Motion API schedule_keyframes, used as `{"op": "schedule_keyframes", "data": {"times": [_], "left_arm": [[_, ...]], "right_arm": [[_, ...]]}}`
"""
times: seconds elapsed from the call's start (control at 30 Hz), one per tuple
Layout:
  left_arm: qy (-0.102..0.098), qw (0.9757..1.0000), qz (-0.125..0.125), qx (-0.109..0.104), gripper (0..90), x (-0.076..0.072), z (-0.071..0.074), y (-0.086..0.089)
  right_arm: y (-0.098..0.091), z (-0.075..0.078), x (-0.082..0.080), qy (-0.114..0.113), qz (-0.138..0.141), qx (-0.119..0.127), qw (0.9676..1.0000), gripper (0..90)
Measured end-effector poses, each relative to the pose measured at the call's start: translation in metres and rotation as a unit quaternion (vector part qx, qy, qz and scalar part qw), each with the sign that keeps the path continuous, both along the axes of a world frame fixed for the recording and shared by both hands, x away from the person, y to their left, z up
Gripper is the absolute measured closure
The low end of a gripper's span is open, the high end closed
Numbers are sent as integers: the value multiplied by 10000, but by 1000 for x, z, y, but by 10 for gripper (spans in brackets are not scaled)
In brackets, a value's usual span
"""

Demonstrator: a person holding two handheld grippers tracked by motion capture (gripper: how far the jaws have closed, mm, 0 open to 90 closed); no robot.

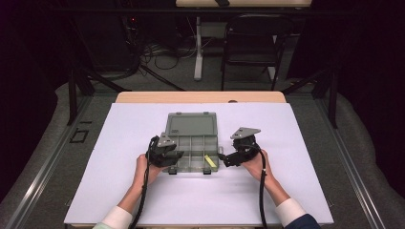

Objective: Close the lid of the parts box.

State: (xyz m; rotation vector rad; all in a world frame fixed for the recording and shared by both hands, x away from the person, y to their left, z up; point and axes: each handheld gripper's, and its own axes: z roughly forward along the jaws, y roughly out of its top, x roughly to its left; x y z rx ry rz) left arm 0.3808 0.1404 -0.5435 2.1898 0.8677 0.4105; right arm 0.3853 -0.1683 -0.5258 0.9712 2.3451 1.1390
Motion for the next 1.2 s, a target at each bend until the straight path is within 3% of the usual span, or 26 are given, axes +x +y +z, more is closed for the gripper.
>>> {"op": "schedule_keyframes", "data": {"times": [0.33,0.5,0.83,1.07,1.2], "left_arm": [[10,10000,-21,1,555,0,0,0],[6,10000,-32,-3,555,0,0,0],[7,10000,-32,-5,555,0,0,0],[8,10000,-46,18,555,1,0,1],[14,10000,-41,-16,555,1,0,1]], "right_arm": [[3,3,21,-7,-152,-85,9998,5],[3,2,35,84,-262,-40,9996,72],[10,4,55,130,-378,-215,9990,451],[10,0,69,247,-397,-262,9986,788],[12,-8,74,286,-410,-342,9982,880]]}}
